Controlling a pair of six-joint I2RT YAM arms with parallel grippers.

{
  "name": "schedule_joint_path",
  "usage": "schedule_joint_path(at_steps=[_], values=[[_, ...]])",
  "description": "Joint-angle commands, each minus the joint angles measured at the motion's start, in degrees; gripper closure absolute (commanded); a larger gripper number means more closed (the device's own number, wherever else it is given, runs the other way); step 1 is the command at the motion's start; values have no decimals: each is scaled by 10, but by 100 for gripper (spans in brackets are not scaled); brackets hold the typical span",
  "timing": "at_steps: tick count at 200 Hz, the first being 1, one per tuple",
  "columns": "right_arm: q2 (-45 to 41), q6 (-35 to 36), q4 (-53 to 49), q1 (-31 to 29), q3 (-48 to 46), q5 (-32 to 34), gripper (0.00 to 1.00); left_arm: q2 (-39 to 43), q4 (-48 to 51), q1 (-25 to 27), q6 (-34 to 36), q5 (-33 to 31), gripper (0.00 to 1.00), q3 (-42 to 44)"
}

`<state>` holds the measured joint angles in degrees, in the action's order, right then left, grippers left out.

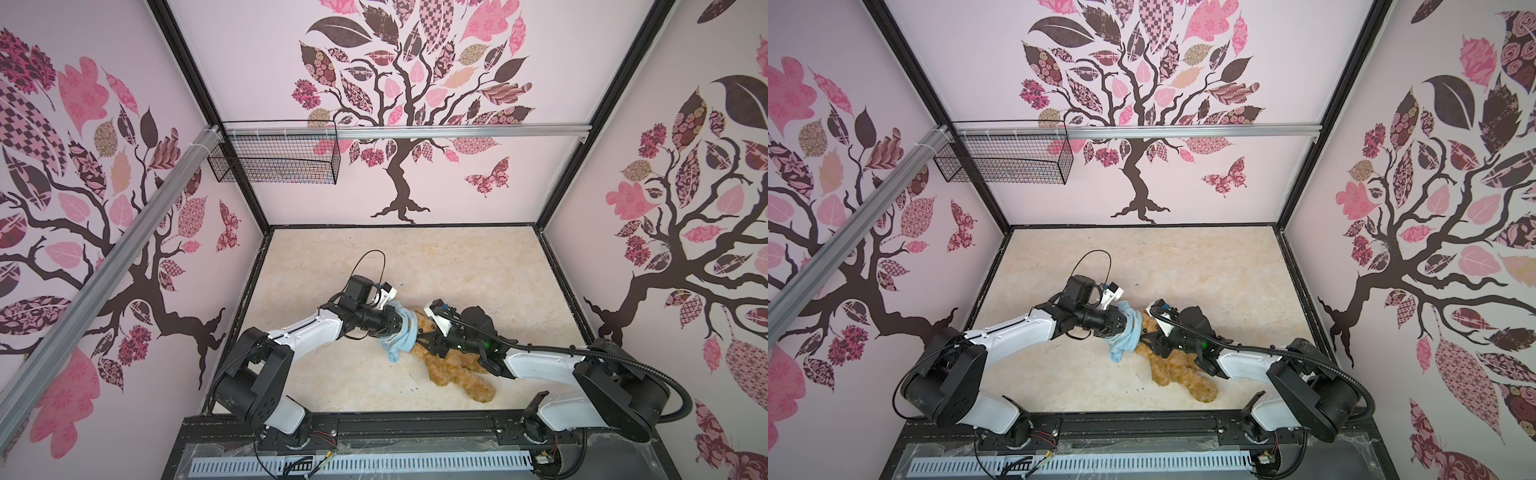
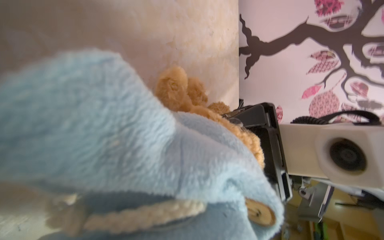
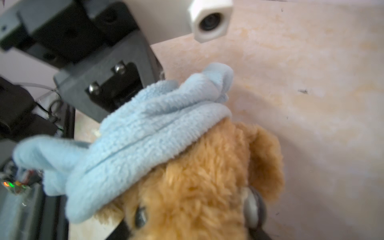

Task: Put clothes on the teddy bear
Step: 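Hold the hoodie on the bear's head with the left gripper, open the right gripper, then move the right gripper to pinch the hoodie edge beside the left gripper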

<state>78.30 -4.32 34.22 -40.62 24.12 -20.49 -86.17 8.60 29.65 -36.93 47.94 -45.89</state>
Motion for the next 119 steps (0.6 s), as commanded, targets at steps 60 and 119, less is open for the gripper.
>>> schedule_joint_path(at_steps=[60, 119], values=[[-177, -86, -420, 43, 108, 25, 13, 43, 136, -3, 241, -107, 100, -82], [-137, -247, -393, 92, 229, -197, 43, 112, 48, 26, 324, -134, 100, -29]])
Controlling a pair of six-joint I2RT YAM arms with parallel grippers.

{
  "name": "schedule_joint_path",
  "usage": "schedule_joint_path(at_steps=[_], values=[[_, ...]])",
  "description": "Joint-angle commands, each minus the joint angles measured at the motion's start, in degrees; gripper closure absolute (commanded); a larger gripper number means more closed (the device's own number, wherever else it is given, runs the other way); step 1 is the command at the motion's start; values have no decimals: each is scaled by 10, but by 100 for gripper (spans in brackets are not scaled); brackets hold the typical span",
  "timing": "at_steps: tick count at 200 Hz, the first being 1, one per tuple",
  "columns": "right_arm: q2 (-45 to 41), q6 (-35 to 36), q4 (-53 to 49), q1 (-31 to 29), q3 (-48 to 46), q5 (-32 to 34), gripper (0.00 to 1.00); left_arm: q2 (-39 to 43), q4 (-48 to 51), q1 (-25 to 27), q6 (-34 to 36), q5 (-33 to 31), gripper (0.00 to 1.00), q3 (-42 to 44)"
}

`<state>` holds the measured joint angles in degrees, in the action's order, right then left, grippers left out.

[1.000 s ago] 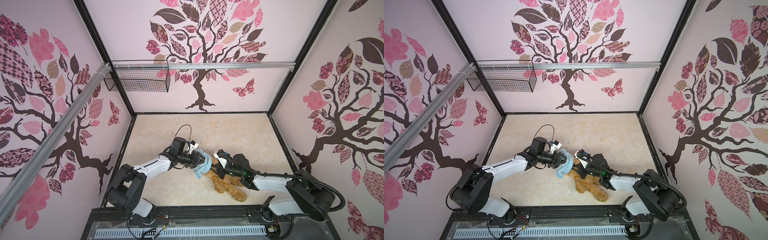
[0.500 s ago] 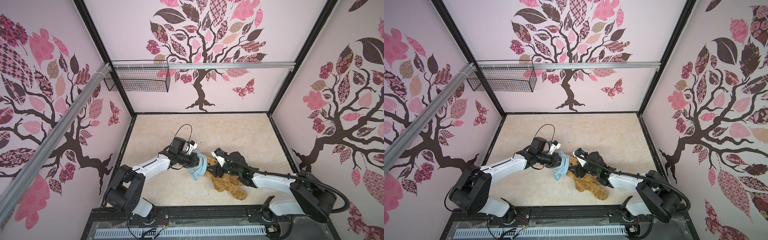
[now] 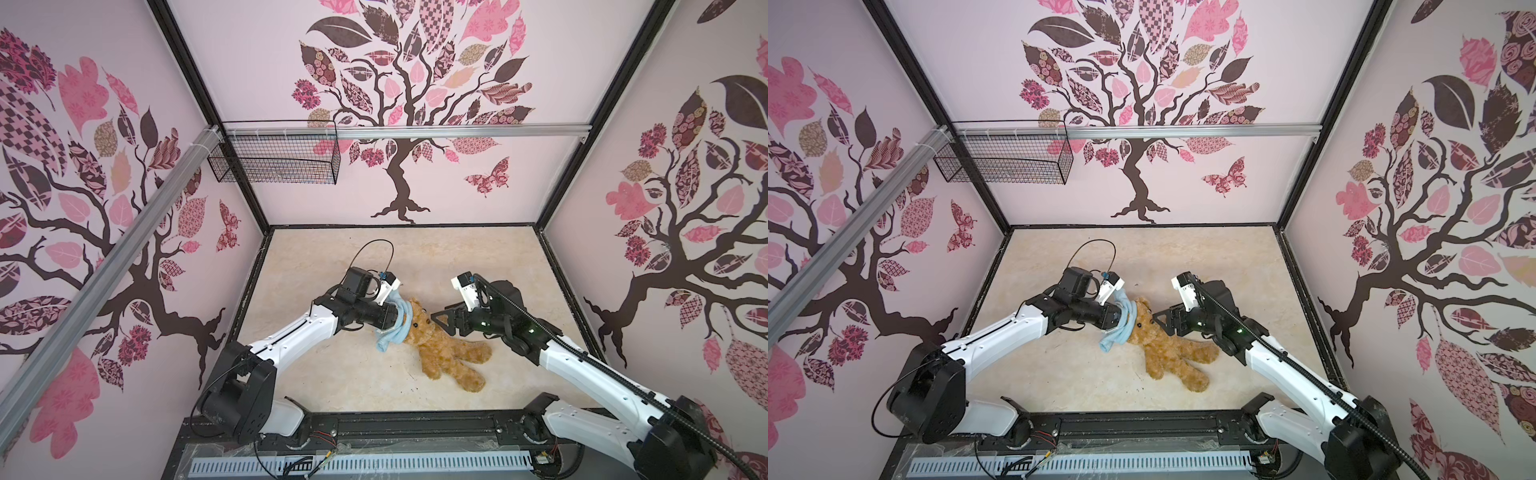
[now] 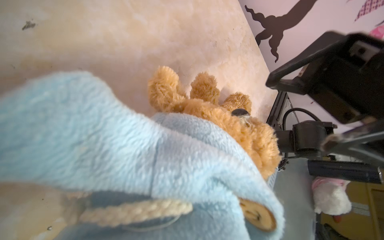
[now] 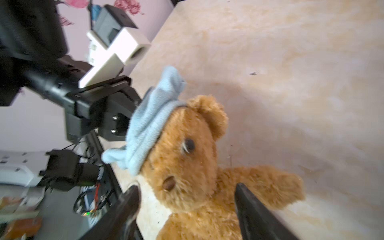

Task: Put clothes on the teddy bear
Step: 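Move the right gripper to pinch the hoodie edge beside the left gripper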

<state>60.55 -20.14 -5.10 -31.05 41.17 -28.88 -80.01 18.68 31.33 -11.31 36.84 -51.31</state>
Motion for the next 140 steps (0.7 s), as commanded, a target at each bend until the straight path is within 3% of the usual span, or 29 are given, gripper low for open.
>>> schedule_joint_path(at_steps=[1, 15, 34, 140], values=[[42, -91, 0, -4, 60, -116, 43, 52, -53, 9, 68, -23, 100, 26], [59, -118, 19, -9, 74, -125, 54, 74, -77, 10, 69, -28, 100, 42], [80, -139, 42, -15, 84, -139, 60, 87, -87, 15, 75, -27, 100, 49], [153, -191, 111, -30, 102, -136, 69, 85, -80, 22, 97, -17, 100, 53]])
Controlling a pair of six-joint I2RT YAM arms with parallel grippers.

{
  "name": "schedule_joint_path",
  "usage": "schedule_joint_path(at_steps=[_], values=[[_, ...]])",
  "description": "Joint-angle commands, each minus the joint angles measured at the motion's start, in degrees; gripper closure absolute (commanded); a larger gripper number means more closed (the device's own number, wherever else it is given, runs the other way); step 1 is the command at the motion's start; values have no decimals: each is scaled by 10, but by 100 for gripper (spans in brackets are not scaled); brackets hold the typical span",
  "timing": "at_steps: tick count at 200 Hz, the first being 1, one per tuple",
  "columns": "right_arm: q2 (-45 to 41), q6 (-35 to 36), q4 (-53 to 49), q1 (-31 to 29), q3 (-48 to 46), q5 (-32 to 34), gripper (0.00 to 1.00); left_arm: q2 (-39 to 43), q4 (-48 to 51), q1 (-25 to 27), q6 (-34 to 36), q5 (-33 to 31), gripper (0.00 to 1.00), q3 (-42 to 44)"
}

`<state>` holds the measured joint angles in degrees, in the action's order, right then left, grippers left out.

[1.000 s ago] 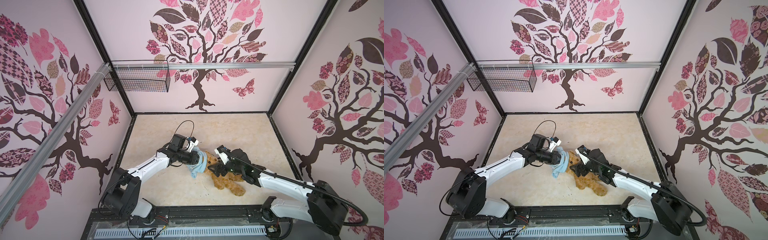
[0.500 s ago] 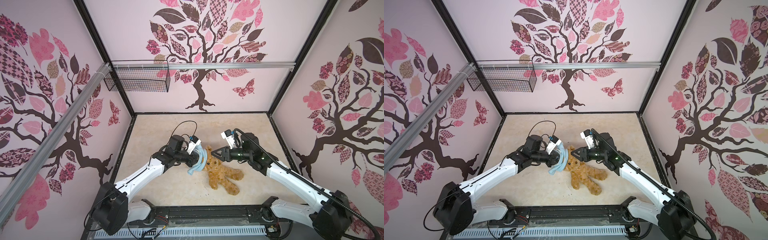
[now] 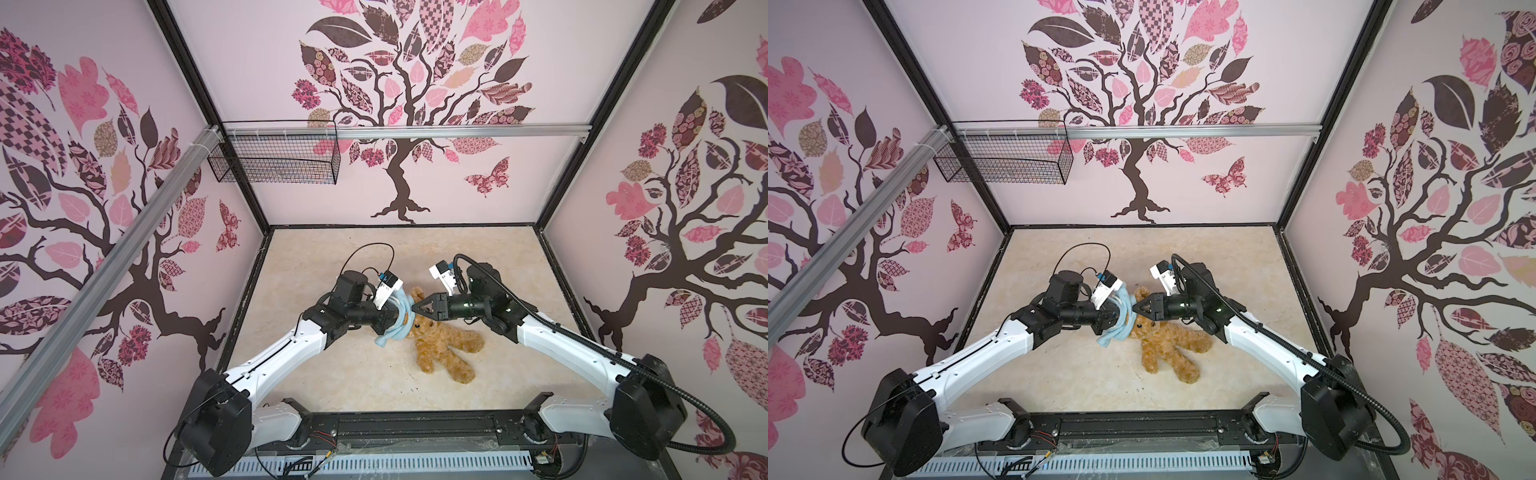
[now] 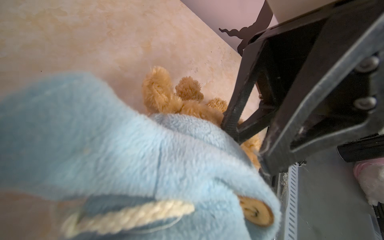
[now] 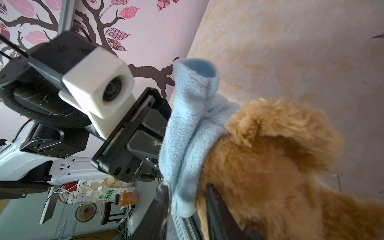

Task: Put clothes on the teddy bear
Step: 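Move the right gripper to pinch the hoodie edge beside the left gripper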

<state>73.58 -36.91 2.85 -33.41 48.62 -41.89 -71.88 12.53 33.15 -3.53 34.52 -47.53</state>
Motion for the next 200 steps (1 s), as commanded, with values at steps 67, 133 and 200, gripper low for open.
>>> schedule_joint_path(at_steps=[67, 133, 200], values=[[39, -48, 41, -3, 19, 44, 96, 16, -17, 5, 15, -9, 100, 16], [-49, -149, 126, 78, -130, 110, 100, 90, -22, -11, -72, -99, 100, 67], [-63, -188, 164, 87, -232, 139, 100, 126, -24, -66, -140, -146, 100, 89]])
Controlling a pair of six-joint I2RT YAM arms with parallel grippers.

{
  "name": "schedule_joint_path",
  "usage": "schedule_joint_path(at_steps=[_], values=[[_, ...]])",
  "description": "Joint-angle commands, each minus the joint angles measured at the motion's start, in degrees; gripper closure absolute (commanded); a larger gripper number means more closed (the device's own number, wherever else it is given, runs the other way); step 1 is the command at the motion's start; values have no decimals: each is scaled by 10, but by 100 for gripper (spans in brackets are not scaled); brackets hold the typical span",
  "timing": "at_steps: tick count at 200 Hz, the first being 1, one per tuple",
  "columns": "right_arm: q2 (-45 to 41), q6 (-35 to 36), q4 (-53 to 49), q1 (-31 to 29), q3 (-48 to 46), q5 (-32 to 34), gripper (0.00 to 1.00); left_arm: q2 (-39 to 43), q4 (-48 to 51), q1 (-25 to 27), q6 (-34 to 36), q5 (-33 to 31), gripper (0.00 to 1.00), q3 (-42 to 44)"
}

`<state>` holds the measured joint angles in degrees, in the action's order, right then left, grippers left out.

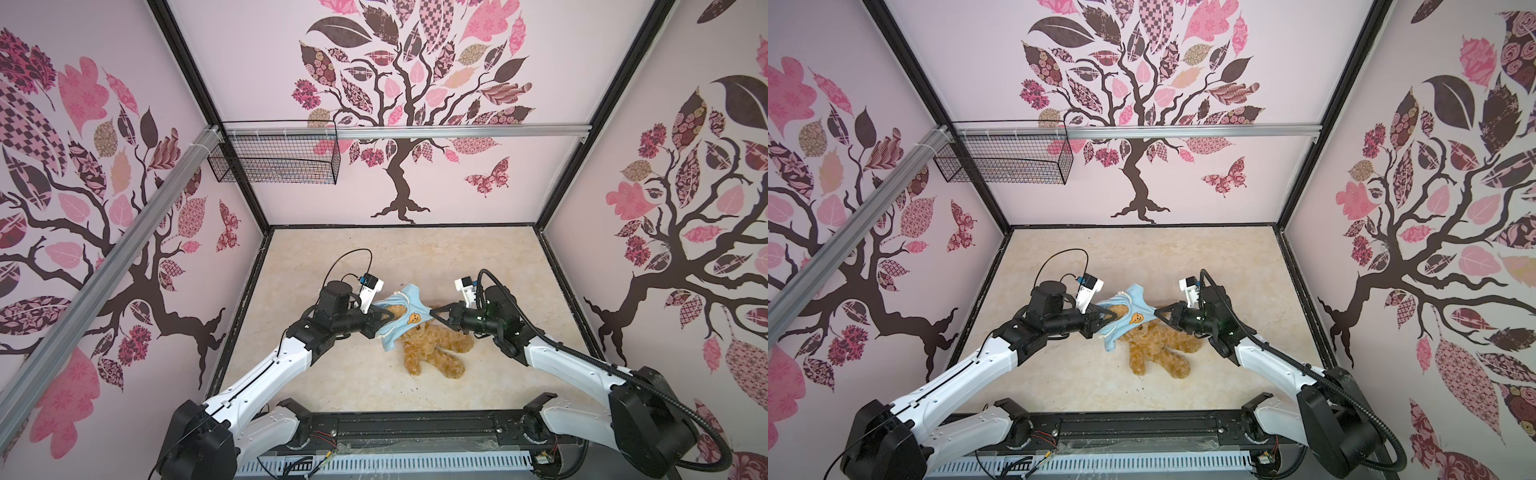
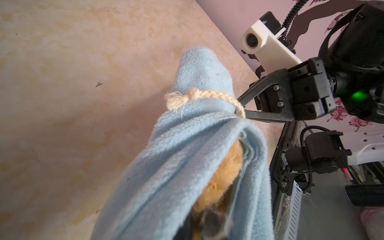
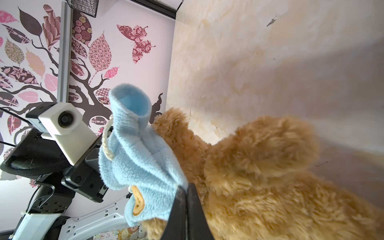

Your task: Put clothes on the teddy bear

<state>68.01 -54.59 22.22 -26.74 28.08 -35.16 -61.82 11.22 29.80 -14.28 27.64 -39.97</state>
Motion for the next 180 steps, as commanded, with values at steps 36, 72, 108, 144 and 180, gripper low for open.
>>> schedule_joint_path(at_steps=[36, 72, 108, 144, 180], values=[[35, 10, -10, 0, -6, 50, 100, 14, 0, -24, 4, -18, 100, 15], [117, 33, 21, -58, 36, 54, 100, -18, 24, -9, 14, 12, 100, 12], [186, 34, 73, -68, 51, 42, 100, -38, 19, -3, -18, 32, 90, 17], [211, 61, 123, -72, 39, 30, 100, -46, 11, -3, -54, 61, 72, 24], [224, 108, 171, -73, 18, 10, 100, -58, -7, -14, -116, 102, 60, 21]])
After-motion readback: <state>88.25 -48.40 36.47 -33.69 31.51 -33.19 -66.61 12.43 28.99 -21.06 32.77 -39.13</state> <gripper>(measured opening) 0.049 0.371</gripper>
